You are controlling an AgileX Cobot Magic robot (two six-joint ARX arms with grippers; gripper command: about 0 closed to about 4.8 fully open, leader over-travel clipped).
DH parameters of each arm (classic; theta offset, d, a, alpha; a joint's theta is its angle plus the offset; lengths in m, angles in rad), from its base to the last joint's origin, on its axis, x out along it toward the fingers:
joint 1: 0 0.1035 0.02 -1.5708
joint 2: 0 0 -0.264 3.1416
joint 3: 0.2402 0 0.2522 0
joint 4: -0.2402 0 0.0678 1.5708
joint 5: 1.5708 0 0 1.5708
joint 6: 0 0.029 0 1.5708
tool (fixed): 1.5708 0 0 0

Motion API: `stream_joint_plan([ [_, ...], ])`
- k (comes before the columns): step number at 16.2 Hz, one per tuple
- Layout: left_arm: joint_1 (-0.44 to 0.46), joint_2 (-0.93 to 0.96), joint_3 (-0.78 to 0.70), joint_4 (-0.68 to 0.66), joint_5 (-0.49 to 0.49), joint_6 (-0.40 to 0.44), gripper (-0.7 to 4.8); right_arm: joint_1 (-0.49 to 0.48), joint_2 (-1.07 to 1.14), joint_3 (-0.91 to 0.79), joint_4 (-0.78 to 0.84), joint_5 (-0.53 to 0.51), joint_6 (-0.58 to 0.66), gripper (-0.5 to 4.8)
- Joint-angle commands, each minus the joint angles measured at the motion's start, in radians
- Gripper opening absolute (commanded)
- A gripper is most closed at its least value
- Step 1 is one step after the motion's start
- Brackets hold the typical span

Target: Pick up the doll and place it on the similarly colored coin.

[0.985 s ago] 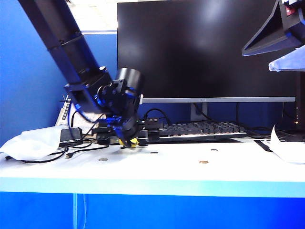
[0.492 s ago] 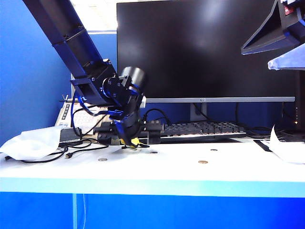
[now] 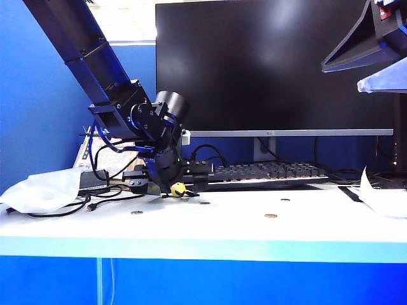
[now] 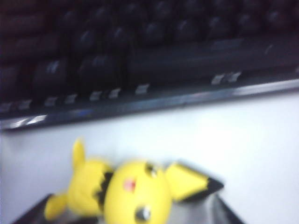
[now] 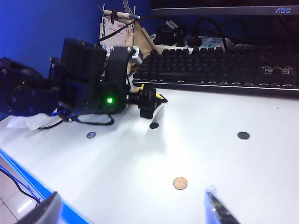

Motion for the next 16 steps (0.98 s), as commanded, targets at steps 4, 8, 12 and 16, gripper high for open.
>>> stream_joint_plan([
  [4,0.007,0.025,0.033,-0.021,0.101,0.006,2.09,-0.001,-0.002,0.006,0.016,0.0,0.0,3.91],
  [8,0.005,0.024,0.033,-0.055,0.121,0.006,0.5,-0.001,-0.002,0.006,0.017,0.001,0.0,3.91],
  [12,0.003,-0.018,0.034,-0.053,0.116,0.007,-0.06,-0.002,-0.002,0.006,0.022,0.001,0.0,3.91],
  [16,-0.001,-0.119,0.032,-0.092,0.117,0.076,-0.06,-0.003,-0.002,0.006,0.075,0.003,0.0,3.91],
])
